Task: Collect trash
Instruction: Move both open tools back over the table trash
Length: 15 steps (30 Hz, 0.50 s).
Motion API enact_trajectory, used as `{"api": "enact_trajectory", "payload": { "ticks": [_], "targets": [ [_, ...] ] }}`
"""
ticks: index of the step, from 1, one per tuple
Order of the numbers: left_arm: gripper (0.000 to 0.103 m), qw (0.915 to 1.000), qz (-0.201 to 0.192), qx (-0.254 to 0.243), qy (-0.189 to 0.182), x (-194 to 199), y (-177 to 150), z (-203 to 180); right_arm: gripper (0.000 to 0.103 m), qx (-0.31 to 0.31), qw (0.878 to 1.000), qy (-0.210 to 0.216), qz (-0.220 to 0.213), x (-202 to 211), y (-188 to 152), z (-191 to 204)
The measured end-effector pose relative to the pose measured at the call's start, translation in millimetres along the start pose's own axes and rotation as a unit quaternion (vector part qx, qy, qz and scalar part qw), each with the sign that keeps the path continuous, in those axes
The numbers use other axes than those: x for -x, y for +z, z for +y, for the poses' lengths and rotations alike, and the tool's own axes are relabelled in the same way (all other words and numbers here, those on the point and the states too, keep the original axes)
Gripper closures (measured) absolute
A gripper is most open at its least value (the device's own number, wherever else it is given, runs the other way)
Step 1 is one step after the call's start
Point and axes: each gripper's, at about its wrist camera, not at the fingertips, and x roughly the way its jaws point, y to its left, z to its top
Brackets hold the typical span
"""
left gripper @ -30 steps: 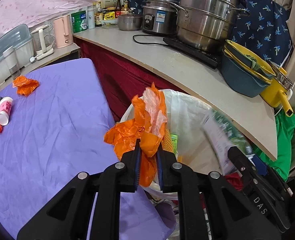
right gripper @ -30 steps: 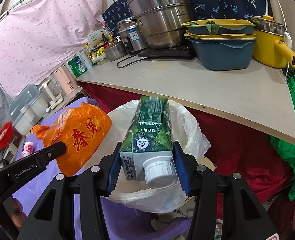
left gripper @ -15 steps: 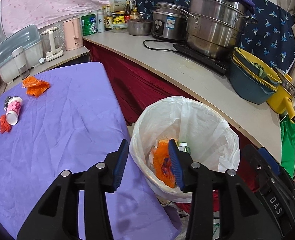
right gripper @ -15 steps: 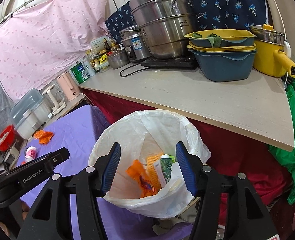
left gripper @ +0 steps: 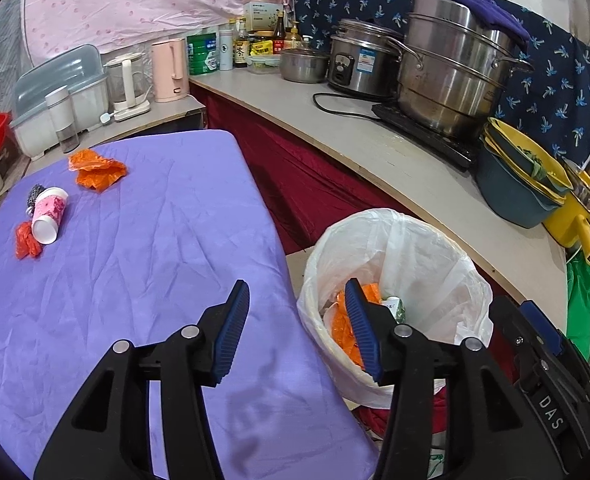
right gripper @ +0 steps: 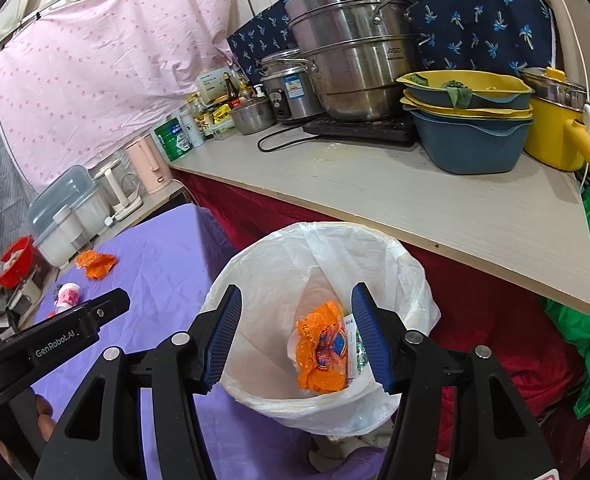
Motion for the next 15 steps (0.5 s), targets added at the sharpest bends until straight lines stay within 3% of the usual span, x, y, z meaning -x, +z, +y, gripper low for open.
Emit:
{"api": "enact_trajectory", "payload": {
  "ticks": [15],
  "targets": [
    [0.029,0.9963,-0.006,0.068,0.053,9,-6,91,0.040,0.057,0.998,0.030,0.023,-21,-10,74]
  ]
}}
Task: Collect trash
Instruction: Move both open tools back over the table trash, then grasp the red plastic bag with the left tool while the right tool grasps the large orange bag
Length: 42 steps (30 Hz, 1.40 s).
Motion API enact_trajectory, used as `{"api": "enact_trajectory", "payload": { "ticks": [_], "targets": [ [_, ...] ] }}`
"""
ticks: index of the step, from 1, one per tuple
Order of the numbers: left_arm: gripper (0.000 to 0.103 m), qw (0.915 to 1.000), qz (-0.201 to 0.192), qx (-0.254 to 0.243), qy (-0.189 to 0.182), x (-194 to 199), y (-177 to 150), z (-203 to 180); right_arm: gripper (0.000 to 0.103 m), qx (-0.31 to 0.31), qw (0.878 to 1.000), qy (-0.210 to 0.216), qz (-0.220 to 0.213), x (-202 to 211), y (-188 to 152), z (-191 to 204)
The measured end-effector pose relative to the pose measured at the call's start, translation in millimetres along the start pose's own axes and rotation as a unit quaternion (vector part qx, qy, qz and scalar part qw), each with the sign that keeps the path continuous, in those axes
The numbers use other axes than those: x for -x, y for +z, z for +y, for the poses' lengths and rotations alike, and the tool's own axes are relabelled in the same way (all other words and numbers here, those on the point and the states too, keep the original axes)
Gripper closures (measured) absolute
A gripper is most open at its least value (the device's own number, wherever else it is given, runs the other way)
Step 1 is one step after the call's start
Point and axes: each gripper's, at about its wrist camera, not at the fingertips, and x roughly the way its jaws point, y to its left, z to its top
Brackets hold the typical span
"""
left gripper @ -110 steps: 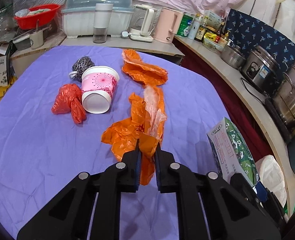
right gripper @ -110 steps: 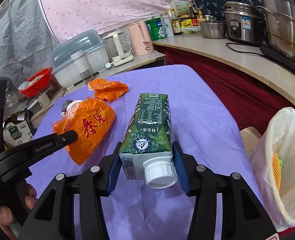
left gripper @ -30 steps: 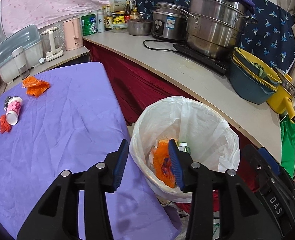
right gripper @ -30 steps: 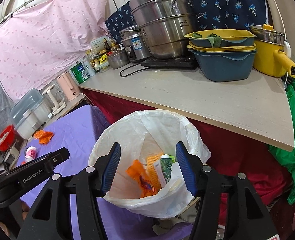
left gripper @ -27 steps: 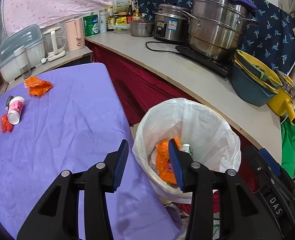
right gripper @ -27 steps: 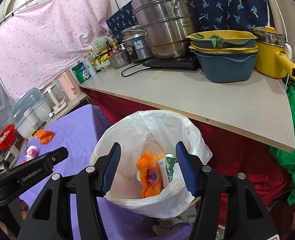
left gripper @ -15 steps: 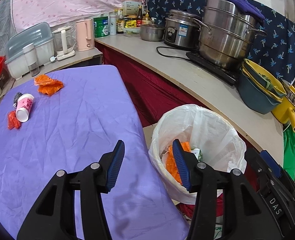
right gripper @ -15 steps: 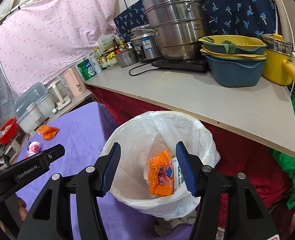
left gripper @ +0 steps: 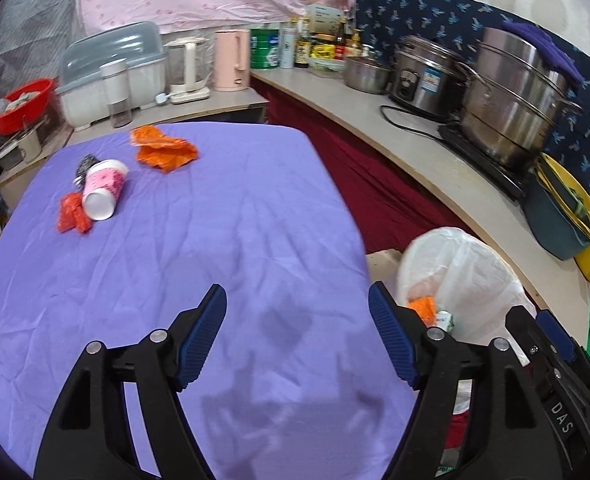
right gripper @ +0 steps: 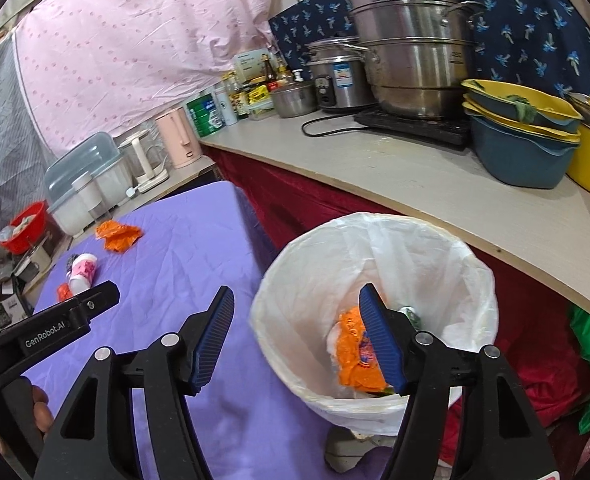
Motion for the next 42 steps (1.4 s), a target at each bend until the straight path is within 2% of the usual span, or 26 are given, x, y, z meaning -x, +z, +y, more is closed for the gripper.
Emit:
{"api": "enact_trajectory", "payload": {
  "ticks": [11,14,17,24,32,40,42],
  "targets": [
    [0.023,0.9957,0.001,0.069,0.062,-6,10,102,0.040,0.048,0.998,0.038,0.021,-32,0,78],
    [0.014,0.9932,0.002,0.082,0.083,-10,12,129,0.039,0.064,0.996,0.049,0.026,-42,2,102],
    [0.014,0.9903,0.004,0.095,0.101,-15,14,158,0.034,0.081,0.995,0.058,0.027,-54,4,127],
    [0.012,0.9834,0.013,0.123,0.133,-34,25,227,0.034,0.121,0.989,0.080,0.041,-95,10,183],
    [0.012,0.9805,0.032,0.120,0.152,-72,43,283,0.034,0.155,0.981,0.107,0.055,-151,21,240],
    [0.012,0.9837,0.054,0.083,0.150,-115,58,306,0.034,0.228,0.965,0.120,0.042,-211,44,296],
    [0.012,0.9846,0.056,0.075,0.148,-121,60,308,0.034,0.237,0.959,0.150,0.048,-227,50,307]
  ]
}}
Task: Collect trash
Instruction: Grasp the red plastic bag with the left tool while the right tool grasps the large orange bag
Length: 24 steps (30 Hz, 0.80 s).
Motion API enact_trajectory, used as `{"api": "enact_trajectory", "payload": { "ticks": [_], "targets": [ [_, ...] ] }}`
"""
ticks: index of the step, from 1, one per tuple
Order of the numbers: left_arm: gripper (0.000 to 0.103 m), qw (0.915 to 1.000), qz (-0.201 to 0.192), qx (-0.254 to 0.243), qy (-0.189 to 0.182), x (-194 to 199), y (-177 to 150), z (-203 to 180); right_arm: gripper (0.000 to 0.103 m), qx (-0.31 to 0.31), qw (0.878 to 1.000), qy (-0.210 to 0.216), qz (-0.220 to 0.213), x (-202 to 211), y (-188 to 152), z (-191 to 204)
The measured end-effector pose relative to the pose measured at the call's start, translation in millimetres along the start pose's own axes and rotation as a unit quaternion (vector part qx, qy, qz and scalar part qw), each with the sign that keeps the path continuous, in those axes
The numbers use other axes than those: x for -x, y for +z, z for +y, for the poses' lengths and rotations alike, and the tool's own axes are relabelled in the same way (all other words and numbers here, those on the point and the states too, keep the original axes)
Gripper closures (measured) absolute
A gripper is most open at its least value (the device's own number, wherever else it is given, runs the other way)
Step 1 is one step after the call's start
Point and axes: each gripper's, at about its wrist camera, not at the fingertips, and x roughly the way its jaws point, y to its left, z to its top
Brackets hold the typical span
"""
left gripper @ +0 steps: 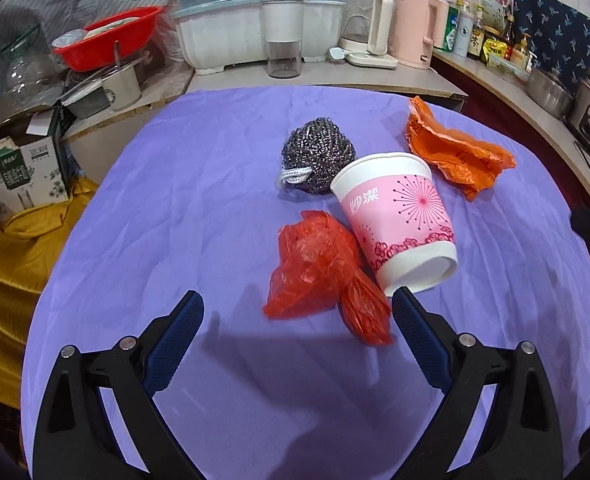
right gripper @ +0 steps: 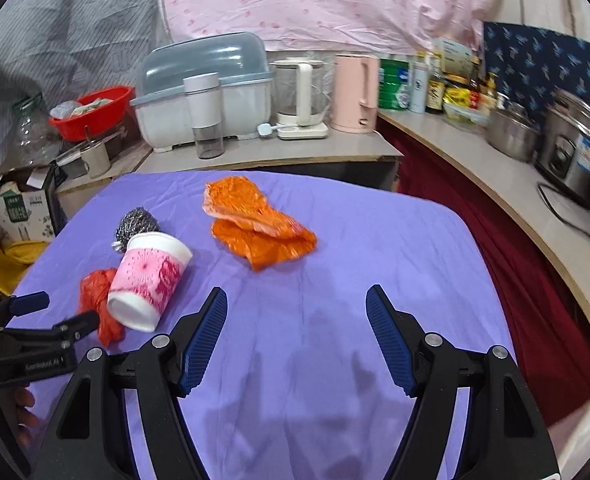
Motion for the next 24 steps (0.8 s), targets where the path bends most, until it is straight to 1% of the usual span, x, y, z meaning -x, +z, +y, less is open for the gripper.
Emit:
{"api": "enact_trajectory", "payload": {
  "ticks": [2,3,7,9,12,14,16,17,18,20,24],
  "targets": [
    [0.013,0.9999,0.001,-0.006,-0.008,-6,3,-1,0.034,-0.003,1.000,0.022,0.008,-15,8,-2],
    [0.013,0.9999,0.001,-0.008,-0.011,-8,4,-1,0.034,-0.005,1.000,0.025,0.013,-25,12,-4],
    [0.016,0.9995,-0.001,-0.020,-0.025,-17,9,-3,0.034,0.004,0.999,0.025,0.023,-52,23,-4],
    [0.022,0.9990,0.000,-0.026,-0.036,-21,11,-4,0.034,0.013,0.999,0.030,0.032,-66,29,-4],
    [0.040,0.9978,0.007,-0.037,-0.054,-26,12,-9,0.034,0.031,0.998,0.025,0.045,-85,35,-2],
    [0.046,0.9971,0.008,-0.044,-0.061,-27,11,-13,0.034,0.039,0.997,0.027,0.055,-95,37,1],
    [0.051,0.9966,0.008,-0.049,-0.066,-29,11,-14,0.040,0.051,0.996,0.025,0.063,-104,38,4],
    [0.055,0.9964,0.008,-0.049,-0.068,-29,11,-15,0.046,0.055,0.996,0.026,0.068,-108,38,6],
    [0.058,0.9962,0.008,-0.049,-0.071,-29,11,-15,0.055,0.058,0.995,0.027,0.073,-111,37,8],
    [0.066,0.9962,0.006,-0.049,-0.072,-29,10,-15,0.065,0.060,0.995,0.030,0.077,-113,35,10],
    [0.070,0.9955,0.006,-0.046,-0.082,-24,8,-14,0.071,0.054,0.995,0.031,0.076,-108,31,9]
  ]
}}
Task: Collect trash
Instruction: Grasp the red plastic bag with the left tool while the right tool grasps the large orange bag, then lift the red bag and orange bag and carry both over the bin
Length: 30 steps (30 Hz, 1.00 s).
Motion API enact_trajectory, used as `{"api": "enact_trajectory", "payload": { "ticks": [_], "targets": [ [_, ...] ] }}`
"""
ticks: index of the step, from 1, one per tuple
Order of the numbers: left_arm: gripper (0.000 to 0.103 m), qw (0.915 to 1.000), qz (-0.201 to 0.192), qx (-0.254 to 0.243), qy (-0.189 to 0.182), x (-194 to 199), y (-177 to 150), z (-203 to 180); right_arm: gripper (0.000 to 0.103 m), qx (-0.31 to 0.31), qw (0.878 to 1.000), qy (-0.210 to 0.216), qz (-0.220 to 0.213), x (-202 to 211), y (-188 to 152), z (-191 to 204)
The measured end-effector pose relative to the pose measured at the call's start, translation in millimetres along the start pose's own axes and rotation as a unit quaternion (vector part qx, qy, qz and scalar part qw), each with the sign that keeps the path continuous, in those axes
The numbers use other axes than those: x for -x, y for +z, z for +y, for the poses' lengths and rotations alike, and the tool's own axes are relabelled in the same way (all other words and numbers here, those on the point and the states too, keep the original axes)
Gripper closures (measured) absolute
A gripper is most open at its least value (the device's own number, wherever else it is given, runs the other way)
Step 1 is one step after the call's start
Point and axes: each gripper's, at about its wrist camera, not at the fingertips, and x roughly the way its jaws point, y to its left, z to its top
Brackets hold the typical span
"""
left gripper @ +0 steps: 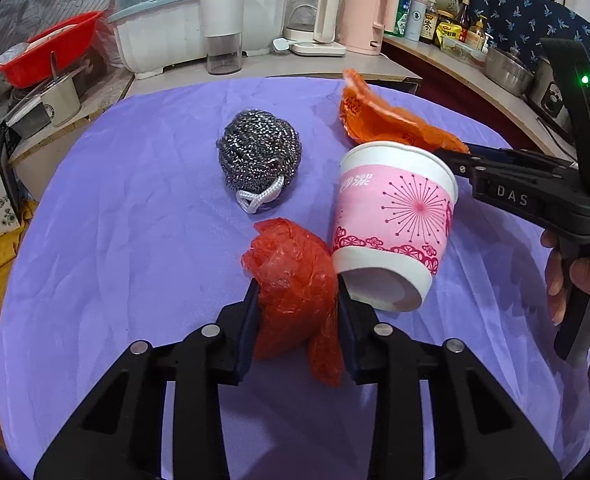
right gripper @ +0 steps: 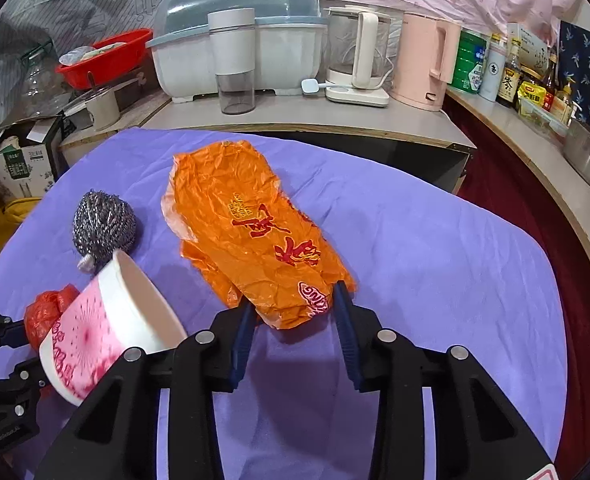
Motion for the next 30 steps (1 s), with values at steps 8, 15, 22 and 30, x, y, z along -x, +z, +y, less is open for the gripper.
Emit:
{"api": "enact_trajectory", "payload": {
  "ticks": [8,15,22,30],
  "targets": [
    [0.073,0.9999,-0.008,0.000,-0.012,29,-14,-10,0.073,-0.037,0.999,0.006,-0.014,46,-21,-10],
    [0.073,0.9990,-0.027,-0.012,-0.032,76,-31,-30,0.074,-0.070,0.997,0.001,-0.035,114,-54,-26],
    [0.073,0.9971,-0.035,-0.034,-0.058,120,-62,-64,0.074,-0.118,0.992,-0.010,-0.052,194,-109,-44],
    [0.073,0.9943,-0.031,-0.048,-0.090,158,-101,-102,0.074,-0.177,0.981,-0.037,-0.067,264,-176,-68]
  ]
}}
